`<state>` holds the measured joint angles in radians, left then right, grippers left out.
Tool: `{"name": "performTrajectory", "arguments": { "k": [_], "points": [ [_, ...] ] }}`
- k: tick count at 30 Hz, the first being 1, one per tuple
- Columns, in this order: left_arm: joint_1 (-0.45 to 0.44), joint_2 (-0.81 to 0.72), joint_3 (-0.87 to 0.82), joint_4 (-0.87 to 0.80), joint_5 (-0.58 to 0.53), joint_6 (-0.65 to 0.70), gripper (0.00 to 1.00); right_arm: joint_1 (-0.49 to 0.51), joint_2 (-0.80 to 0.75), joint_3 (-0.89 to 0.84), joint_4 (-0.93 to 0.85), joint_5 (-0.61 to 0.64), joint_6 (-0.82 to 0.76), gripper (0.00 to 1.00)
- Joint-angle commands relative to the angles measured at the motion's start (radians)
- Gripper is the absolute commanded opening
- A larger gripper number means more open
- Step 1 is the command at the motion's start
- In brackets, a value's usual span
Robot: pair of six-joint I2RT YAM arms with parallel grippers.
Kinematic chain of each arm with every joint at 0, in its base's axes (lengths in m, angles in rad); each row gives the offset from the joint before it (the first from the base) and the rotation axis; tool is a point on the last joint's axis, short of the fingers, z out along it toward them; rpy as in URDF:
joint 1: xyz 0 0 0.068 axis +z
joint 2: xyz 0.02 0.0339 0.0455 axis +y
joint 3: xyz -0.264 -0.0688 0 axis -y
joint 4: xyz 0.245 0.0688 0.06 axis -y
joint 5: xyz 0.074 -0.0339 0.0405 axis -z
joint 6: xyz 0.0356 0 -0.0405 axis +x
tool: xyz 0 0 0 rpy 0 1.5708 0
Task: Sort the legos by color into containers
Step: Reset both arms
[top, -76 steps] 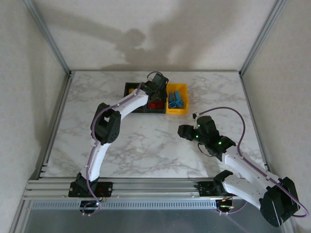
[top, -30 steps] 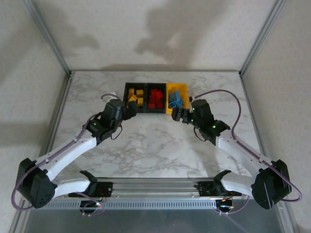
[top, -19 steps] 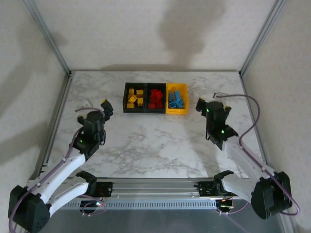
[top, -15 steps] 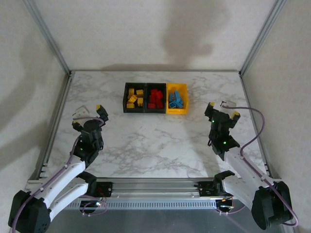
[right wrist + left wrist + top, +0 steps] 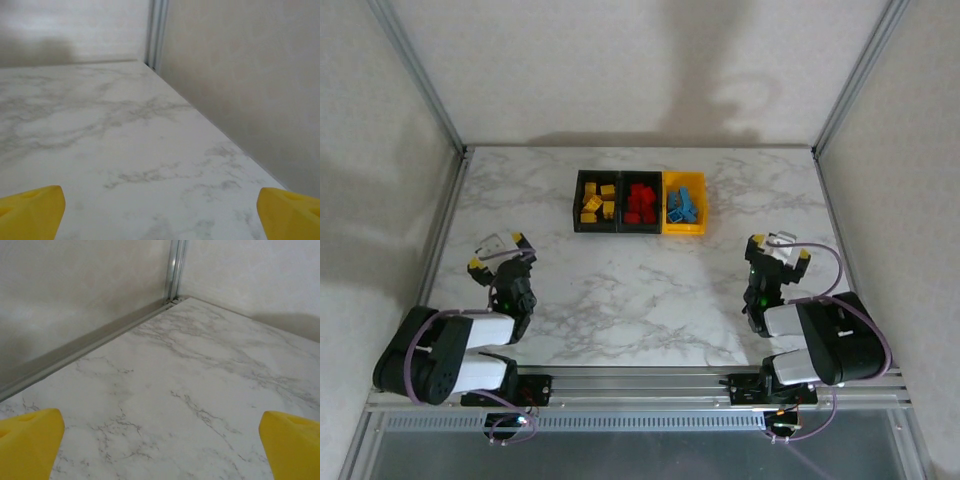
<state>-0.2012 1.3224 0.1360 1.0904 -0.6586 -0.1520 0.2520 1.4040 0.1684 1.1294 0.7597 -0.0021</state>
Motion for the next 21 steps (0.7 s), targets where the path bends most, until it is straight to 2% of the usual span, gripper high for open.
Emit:
{"name": "performTrajectory", "arguments": {
  "k": [1,4,6,7,8,9,10,11,12,13,18,21],
  "points": [
    [0.011,0.036,-0.021,0.260,0.042,0.055,1.00,-0.033,0.015,-0.017,0.214,-0.134,-0.015,0.99],
    [0.026,0.145,-0.036,0.418,0.100,0.081,1.00,-0.055,0.122,-0.013,0.347,-0.185,-0.049,0.99],
    [0.029,0.146,-0.004,0.326,0.225,0.108,1.00,-0.075,0.086,0.015,0.207,-0.238,-0.005,0.99],
    [0.042,0.203,-0.005,0.374,0.278,0.111,1.00,-0.113,0.088,0.005,0.223,-0.322,0.004,0.99],
    [0.048,0.265,0.008,0.456,0.257,0.125,1.00,-0.161,0.092,-0.005,0.215,-0.427,0.037,0.99],
    [0.053,0.231,0.047,0.319,0.255,0.097,1.00,-0.193,0.138,-0.012,0.266,-0.500,0.050,0.99],
    [0.081,0.214,0.074,0.226,0.303,0.069,1.00,-0.193,0.173,0.001,0.320,-0.482,0.033,0.99],
    [0.101,0.238,0.061,0.299,0.320,0.063,1.00,-0.190,0.130,0.041,0.157,-0.485,0.054,0.99],
    [0.102,0.219,0.070,0.241,0.315,0.051,1.00,-0.196,0.144,0.030,0.198,-0.501,0.048,0.99],
    [0.101,0.221,0.069,0.250,0.314,0.054,0.99,-0.179,0.155,0.017,0.250,-0.461,0.033,0.99],
    [0.095,0.219,0.071,0.241,0.304,0.056,0.99,-0.171,0.150,0.020,0.230,-0.448,0.034,0.99],
    [0.095,0.220,0.070,0.246,0.303,0.057,0.99,-0.192,0.144,0.038,0.188,-0.493,0.045,0.99]
  ]
}}
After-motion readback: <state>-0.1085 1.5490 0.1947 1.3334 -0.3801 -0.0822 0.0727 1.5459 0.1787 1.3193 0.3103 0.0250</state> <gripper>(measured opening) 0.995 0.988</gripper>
